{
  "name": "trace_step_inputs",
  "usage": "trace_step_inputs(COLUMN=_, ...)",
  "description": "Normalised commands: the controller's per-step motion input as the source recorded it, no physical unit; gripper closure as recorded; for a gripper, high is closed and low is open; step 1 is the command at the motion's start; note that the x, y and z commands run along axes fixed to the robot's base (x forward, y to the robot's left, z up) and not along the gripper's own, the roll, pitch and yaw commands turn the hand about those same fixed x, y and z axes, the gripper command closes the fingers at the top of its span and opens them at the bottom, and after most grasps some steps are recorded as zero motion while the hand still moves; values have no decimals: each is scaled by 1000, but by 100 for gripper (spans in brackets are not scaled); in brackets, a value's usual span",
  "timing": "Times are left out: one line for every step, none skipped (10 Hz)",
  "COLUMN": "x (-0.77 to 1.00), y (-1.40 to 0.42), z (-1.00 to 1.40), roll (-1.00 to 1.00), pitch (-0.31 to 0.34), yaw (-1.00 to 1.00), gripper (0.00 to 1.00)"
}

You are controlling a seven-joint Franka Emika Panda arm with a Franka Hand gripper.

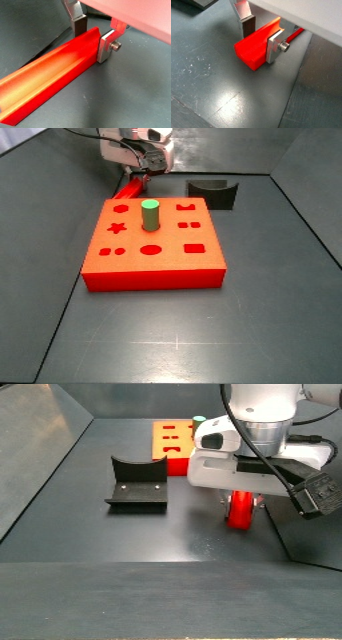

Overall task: Pick up the arch object. Move up. Place the arch object on the fixture. Regrasp the arch object. Move to above the board. Insert the arch object.
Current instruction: Pick up the arch object, then move up.

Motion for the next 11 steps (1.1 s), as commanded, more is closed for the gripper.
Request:
trace_step_inputs(x=0, y=0, z=0, roll=0, pitch=0, yaw=0, gripper=100)
trace_step_inputs(x=0, y=0, z=0, roll=0, pitch=0, yaw=0, gripper=100)
trace_step_inputs(x=0, y=0, z=0, roll=0, pitch=0, yaw=0, gripper=100)
trace_step_inputs(x=0, y=0, z=0, roll=0, pitch=0, yaw=0, gripper=100)
trace_step_inputs(x=0, y=0, z=0, roll=0, pitch=0, yaw=0, gripper=100)
trace_step_inputs(x=0, y=0, z=0, roll=0, pitch=0, yaw=0, gripper=100)
trace_step_inputs(x=0, y=0, z=833, roll=0, pitch=0, yaw=0, gripper=100)
trace_step_inputs(x=-6, y=-53, z=800, roll=-7, pitch=15, yaw=13, gripper=100)
trace_step_inputs(x=-17, y=-43, z=712, roll=7, pitch=35, yaw=8, gripper=100)
trace_step_inputs(x=-18, y=-15, z=556, roll=40, pitch=56, yaw=-1, gripper=100)
trace_step_inputs(x=-19, y=-6, z=429, roll=62, pitch=72, yaw=-8, gripper=100)
